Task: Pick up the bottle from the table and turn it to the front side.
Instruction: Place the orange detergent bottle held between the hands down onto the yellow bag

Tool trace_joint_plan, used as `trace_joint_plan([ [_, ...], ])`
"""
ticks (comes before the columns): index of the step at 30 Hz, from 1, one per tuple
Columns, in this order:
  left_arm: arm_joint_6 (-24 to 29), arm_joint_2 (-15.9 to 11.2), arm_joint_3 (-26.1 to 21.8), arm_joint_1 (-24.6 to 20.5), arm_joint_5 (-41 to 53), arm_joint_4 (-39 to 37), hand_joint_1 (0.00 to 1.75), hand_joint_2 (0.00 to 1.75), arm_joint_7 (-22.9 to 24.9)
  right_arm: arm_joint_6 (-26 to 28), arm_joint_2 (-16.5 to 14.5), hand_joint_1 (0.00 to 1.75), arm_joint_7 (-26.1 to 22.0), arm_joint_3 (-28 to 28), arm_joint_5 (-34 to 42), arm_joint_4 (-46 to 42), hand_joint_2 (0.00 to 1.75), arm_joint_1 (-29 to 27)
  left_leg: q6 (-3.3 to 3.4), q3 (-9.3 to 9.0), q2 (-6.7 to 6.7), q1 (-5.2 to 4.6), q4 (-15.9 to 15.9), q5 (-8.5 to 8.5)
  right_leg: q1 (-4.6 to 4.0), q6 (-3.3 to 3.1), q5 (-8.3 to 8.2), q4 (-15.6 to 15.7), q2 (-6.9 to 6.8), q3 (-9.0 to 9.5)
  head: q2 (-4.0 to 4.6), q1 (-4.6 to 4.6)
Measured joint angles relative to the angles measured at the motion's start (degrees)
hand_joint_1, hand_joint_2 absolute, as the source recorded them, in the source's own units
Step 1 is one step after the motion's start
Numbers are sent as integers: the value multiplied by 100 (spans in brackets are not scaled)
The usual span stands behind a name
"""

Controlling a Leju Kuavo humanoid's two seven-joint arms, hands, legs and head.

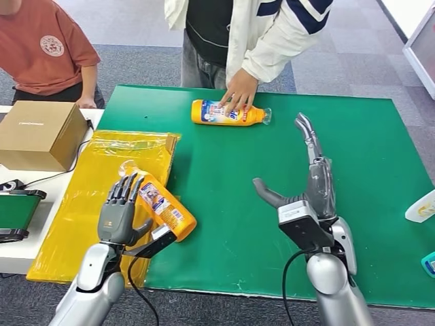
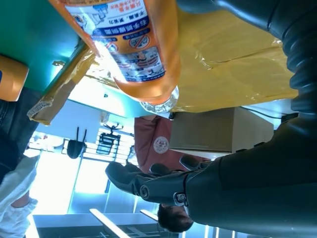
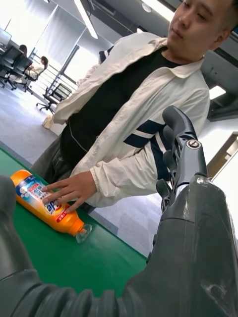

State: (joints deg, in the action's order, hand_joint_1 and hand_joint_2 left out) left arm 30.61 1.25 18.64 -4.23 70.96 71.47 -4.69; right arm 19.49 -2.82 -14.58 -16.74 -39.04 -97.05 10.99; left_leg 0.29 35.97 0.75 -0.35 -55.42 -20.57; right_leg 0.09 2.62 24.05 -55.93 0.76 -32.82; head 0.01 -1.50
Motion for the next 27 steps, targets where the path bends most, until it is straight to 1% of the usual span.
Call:
trace_joint_plan([
  [9, -58, 3, -5, 92, -253, 78, 0, 175, -85, 21, 40, 0, -24, 1, -15, -84, 175, -53, -1, 0, 0, 1, 0, 0, -1, 0, 0, 0, 0, -1, 1, 1],
  [11, -113, 19, -8, 140, -577, 156, 0, 175, -241, 30, 42, 0, -28, 2, -36, -85, 175, -85, 0, 0, 0, 1, 0, 0, -1, 0, 0, 0, 0, 0, -1, 0],
  [12, -189, 34, -9, 181, -880, 228, 0, 175, -377, 40, 44, 0, -28, 2, -49, -86, 175, -109, 0, 0, 0, 0, 0, 0, -1, 0, 0, 0, 0, 0, -1, 1],
  [14, -494, 77, -14, 310, -1799, 475, 0, 175, -769, 73, 55, 0, -27, 3, -81, -102, 175, -172, 1, 0, 0, 0, 0, -1, 0, 0, 0, 0, 0, 0, 0, 0],
  [16, -936, 120, -19, 483, -2863, 847, 0, 175, -1167, 115, 78, 0, -27, 8, -111, -144, 175, -253, 3, 1, 0, 0, 0, -3, 0, 0, 1, 0, 0, 0, 1, 0],
  [18, -1404, 143, -29, 664, -3747, 1284, 0, 175, -1413, 160, 101, 0, -32, 18, -137, -193, 175, -332, 3, 2, 0, 0, 0, -6, 0, 1, 2, 1, 0, -1, 0, 0],
  [23, -2414, 134, -121, 1045, -5263, 2304, 0, 175, -1631, 265, 147, 0, -50, 42, -169, -308, 175, -484, -3, 2, 0, 1, 0, -10, -1, -5, 7, 0, 0, -4, 1, 0],
  [27, -3369, 129, -248, 1264, -6732, 2884, 0, 175, -1803, 323, 166, 0, -95, 69, -185, -340, 175, -546, -4, 1, 0, 2, 0, -10, -3, -6, 7, 0, 0, -4, 1, 0],
])
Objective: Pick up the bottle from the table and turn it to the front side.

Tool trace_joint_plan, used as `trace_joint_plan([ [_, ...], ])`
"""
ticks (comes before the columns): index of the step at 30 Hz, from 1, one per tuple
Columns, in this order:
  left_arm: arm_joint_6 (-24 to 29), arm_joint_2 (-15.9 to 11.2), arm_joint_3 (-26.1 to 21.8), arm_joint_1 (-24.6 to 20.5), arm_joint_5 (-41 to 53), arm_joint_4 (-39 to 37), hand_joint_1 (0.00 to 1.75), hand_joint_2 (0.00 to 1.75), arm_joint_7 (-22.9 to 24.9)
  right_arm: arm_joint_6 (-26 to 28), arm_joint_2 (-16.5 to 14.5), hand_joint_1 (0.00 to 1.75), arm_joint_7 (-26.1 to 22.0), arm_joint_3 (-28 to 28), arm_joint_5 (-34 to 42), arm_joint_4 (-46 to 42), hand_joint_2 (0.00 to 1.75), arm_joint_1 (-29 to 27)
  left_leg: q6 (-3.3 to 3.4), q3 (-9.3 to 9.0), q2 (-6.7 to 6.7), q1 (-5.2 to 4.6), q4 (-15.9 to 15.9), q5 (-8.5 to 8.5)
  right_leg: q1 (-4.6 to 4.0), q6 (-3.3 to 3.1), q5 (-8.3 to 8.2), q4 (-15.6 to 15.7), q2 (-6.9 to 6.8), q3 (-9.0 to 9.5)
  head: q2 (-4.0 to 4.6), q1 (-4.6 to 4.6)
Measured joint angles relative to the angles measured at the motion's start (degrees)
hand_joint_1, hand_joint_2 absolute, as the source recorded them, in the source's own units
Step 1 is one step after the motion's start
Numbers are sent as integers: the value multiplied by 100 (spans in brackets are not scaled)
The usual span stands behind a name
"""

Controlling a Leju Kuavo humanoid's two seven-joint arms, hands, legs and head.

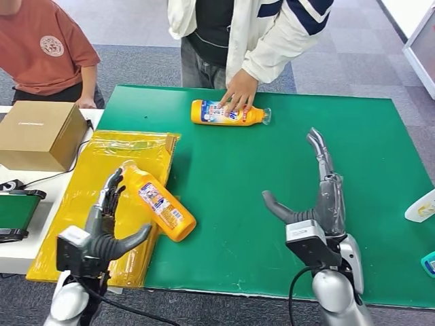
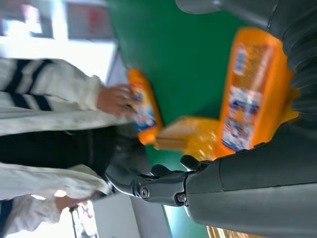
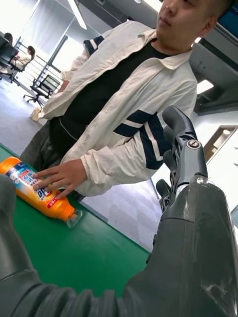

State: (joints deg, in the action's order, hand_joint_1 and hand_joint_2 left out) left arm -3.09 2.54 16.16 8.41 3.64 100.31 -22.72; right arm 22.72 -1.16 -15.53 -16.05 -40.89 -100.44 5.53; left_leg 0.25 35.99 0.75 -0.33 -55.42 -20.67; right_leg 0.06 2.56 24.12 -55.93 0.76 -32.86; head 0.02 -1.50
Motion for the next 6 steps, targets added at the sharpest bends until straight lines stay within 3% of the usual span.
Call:
trace_joint_plan([
  [6, -1500, 0, -143, 209, -1946, 473, 0, 175, -201, -209, 14, 0, -166, 5, 333, -23, 175, -14, 0, 0, 0, 0, 0, 0, 0, 0, 0, 0, 0, 2, 1, 0],
])
